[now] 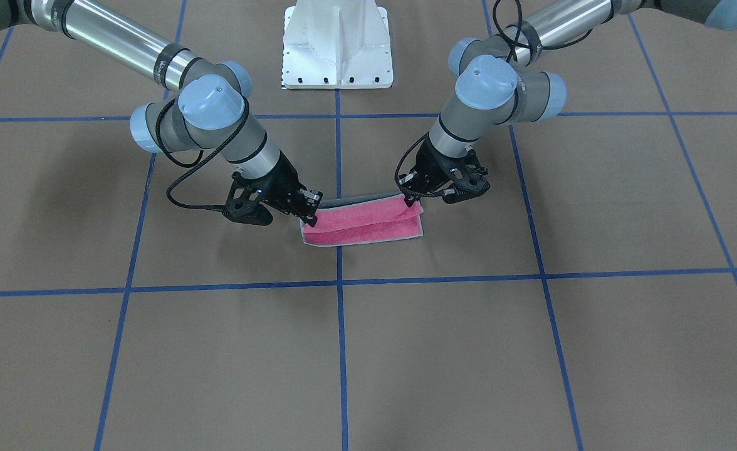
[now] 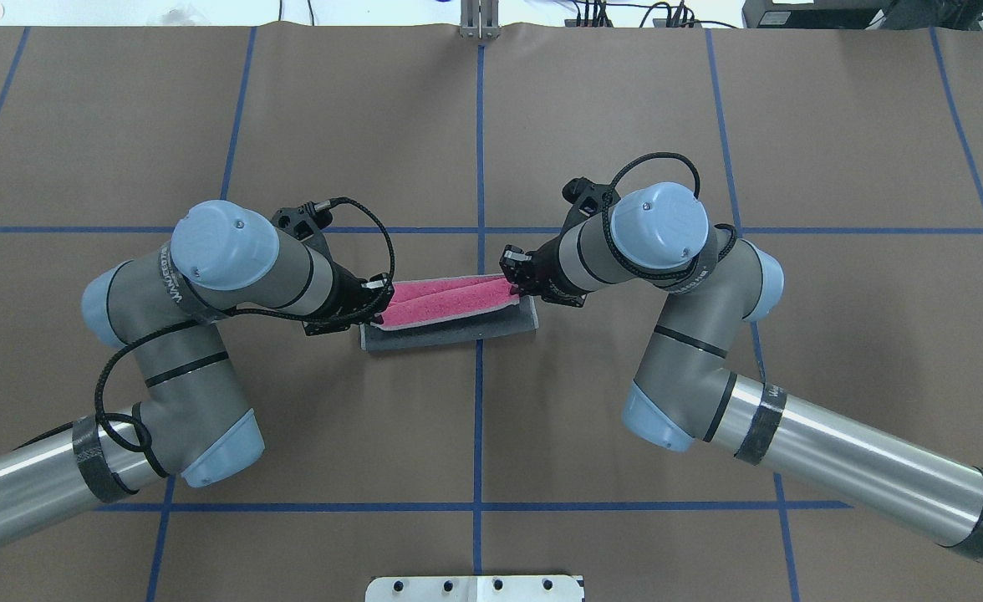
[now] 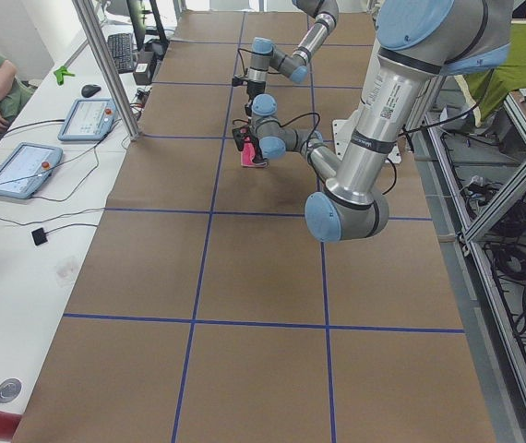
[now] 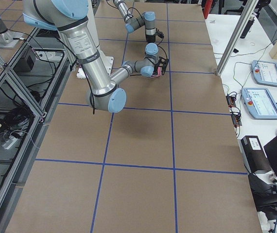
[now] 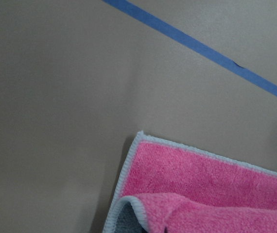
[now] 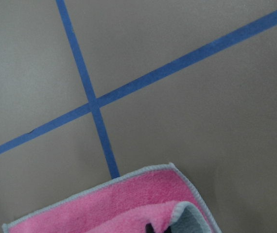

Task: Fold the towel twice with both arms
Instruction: 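Open the right gripper and raise it away from the folded towel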

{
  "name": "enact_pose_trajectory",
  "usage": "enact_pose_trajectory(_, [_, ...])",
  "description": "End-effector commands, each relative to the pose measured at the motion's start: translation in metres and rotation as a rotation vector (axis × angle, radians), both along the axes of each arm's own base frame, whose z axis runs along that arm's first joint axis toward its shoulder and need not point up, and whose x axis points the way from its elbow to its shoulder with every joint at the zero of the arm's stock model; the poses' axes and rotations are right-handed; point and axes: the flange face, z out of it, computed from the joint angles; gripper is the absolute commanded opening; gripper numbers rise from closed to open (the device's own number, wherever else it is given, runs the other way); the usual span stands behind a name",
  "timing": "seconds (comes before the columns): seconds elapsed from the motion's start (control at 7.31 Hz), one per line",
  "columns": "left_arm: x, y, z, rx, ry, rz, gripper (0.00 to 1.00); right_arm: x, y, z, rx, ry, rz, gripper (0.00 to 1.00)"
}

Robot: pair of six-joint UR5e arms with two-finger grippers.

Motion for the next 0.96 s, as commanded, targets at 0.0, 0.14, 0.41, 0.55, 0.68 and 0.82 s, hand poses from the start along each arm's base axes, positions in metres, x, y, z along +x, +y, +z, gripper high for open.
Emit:
enact_pose_trajectory(0.0, [0.001, 0.0, 0.0, -0.001, -0.001, 0.001, 0.0, 0.0, 0.0, 0.0, 0.0, -0.001, 0.0, 0.0])
enact_pose_trajectory(0.14, [0.0, 0.001, -0.002, 0.003, 0.004, 0.001, 0.03, 0.0, 0.0, -0.001, 0.001, -0.003, -0.001, 0.0])
enact_pose_trajectory(0.41, [0.001, 0.002, -0.005, 0.009, 0.018, 0.001, 0.99, 0.0, 0.0, -0.001, -0.001, -0.004, 0.001, 0.97])
enact_pose_trajectory(0.55, [0.0, 0.001, -0.005, 0.009, 0.018, 0.0, 1.0, 0.001, -0.002, -0.001, -0.006, -0.005, 0.007, 0.98])
enact_pose_trajectory(0.68, [-0.002, -0.001, -0.005, 0.01, 0.019, -0.003, 1.0, 0.006, -0.006, -0.002, -0.011, -0.008, 0.015, 0.98])
enact_pose_trajectory(0.82, [-0.004, -0.003, -0.006, 0.011, 0.02, -0.008, 1.0, 0.012, -0.012, -0.002, -0.014, -0.01, 0.019, 0.98])
